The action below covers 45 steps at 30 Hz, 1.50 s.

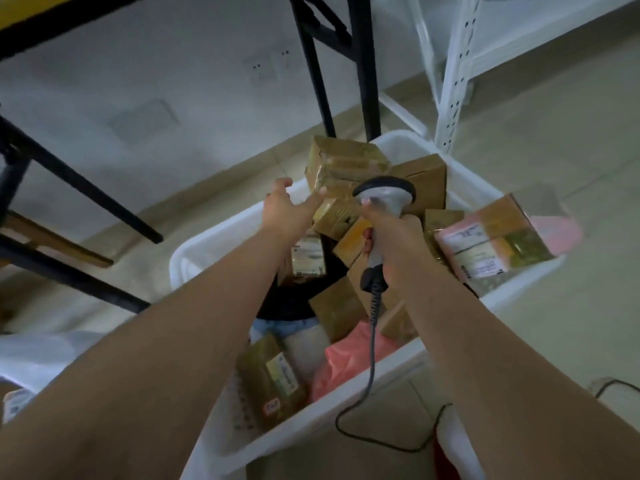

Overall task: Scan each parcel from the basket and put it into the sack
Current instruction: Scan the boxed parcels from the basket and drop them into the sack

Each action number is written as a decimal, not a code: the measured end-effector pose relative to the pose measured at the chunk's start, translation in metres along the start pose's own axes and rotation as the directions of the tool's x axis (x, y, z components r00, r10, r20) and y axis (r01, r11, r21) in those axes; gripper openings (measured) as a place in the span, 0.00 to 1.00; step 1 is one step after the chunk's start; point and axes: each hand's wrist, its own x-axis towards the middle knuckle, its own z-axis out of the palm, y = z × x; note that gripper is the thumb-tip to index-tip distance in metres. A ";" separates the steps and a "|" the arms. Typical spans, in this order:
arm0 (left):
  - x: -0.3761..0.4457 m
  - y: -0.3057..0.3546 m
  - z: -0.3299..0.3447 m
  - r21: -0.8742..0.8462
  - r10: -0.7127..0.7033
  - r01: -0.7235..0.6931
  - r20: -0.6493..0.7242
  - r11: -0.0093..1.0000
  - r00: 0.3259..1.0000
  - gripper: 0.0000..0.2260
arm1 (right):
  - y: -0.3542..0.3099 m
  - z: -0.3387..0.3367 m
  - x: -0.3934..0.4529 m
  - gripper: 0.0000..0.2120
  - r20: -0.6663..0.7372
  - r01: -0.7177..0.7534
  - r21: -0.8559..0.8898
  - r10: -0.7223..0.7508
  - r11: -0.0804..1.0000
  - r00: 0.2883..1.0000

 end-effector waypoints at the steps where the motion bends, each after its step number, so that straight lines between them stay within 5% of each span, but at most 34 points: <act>1: 0.015 0.007 0.008 -0.049 -0.055 0.056 0.009 0.997 0.998 0.34 | -0.002 -0.001 0.007 0.14 -0.005 -0.060 0.027 0.060 0.998 0.998; 8: 0.089 0.039 0.044 -0.226 -0.388 0.403 0.112 0.887 0.915 0.40 | 0.002 -0.001 0.035 0.13 0.046 -0.184 0.126 0.179 0.975 0.983; 14: 0.093 0.041 0.054 -0.417 -0.401 0.483 0.272 0.770 0.875 0.12 | 0.007 -0.004 0.046 0.15 0.022 -0.193 0.150 0.192 0.970 0.981; 16: 0.084 0.029 0.047 -0.500 -0.389 0.471 0.266 0.726 0.882 0.15 | 0.008 -0.008 0.046 0.14 0.002 -0.178 0.168 0.180 0.970 0.984; 19: 0.061 0.000 0.029 -0.546 -0.289 0.338 0.176 0.767 0.941 0.15 | 0.011 -0.014 0.043 0.14 -0.021 -0.149 0.146 0.154 0.978 0.988; 23: 0.010 -0.035 -0.014 -0.392 0.028 -0.018 0.018 0.920 0.999 0.39 | 0.008 -0.019 0.016 0.15 -0.049 -0.113 0.034 0.115 0.993 0.992; 27: -0.052 -0.045 -0.062 -0.270 0.233 -0.240 -0.060 0.932 0.971 0.39 | 0.007 -0.022 -0.030 0.20 -0.031 -0.062 -0.095 0.059 0.994 0.998; 30: -0.103 -0.049 -0.106 -0.106 0.385 -0.396 -0.106 0.912 0.917 0.37 | 0.005 -0.020 -0.078 0.15 0.005 -0.009 -0.052 0.009 0.999 1.000; 38: -0.231 -0.059 -0.232 0.441 0.560 -0.448 -0.162 0.778 0.813 0.39 | 0.010 0.032 -0.217 0.19 0.178 -0.087 -0.057 0.096 0.995 0.979; 43: -0.287 -0.049 -0.274 0.525 0.609 -0.453 -0.166 0.720 0.776 0.39 | 0.009 0.079 -0.292 0.48 0.211 -0.035 0.066 0.020 0.997 0.977; 45: -0.304 -0.044 -0.284 0.494 0.600 -0.476 -0.120 0.727 0.791 0.41 | 0.006 0.088 -0.310 0.48 0.234 -0.006 0.116 -0.022 0.993 0.972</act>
